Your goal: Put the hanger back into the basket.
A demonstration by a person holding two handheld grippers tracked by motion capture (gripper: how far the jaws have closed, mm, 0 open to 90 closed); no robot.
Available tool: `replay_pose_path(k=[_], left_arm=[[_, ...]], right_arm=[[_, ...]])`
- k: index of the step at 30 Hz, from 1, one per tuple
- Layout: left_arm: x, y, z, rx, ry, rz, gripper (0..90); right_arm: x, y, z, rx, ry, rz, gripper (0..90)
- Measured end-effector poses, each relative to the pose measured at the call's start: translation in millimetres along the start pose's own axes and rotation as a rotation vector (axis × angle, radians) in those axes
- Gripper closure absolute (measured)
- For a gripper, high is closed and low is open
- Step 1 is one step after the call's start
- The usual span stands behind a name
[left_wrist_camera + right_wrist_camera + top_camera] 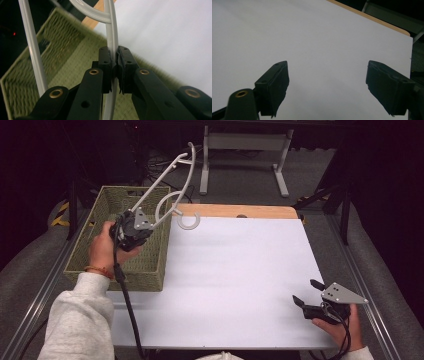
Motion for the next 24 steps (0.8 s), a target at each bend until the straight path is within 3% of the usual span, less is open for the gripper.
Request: replay_pose_path(k=[6, 11, 15, 21, 24], left_arm=[[32.9, -3.5, 15.3, -0.012, 0.082, 0.012, 82.5], [53.2, -9.8, 23.6, -0.009, 0.120, 0.046, 82.4], [65.9, -13.6, 29.1, -0.013, 0.139, 0.062, 82.4], [77.6, -21.0, 32.4, -0.002, 0.116, 0.113, 82.3], [82.1, -23.9, 34.1, 0.006, 0.124, 0.128, 82.3]], right_arm=[[0.4, -2.4, 0.3, -0.003, 0.000, 0.009, 19.7], [0.8, -2.7, 0.0, -0.003, -0.003, 0.010, 19.7], [1.2, -3.1, -0.3, -0.005, -0.004, 0.011, 19.7], [1.7, -4.0, -0.3, -0.006, -0.002, 0.017, 19.7], [1.7, -4.2, -0.3, -0.005, -0.002, 0.019, 19.7]])
Point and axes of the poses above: each handheld gripper's, and its own axes: y roughly backward along the jaws, x roughly out of its underside, z roughly to its left, the point moved 1 cm from there along -y, roughly forward along the jaws, and after that the axes turned 7 degrees about -x, right-handed, at the moved point
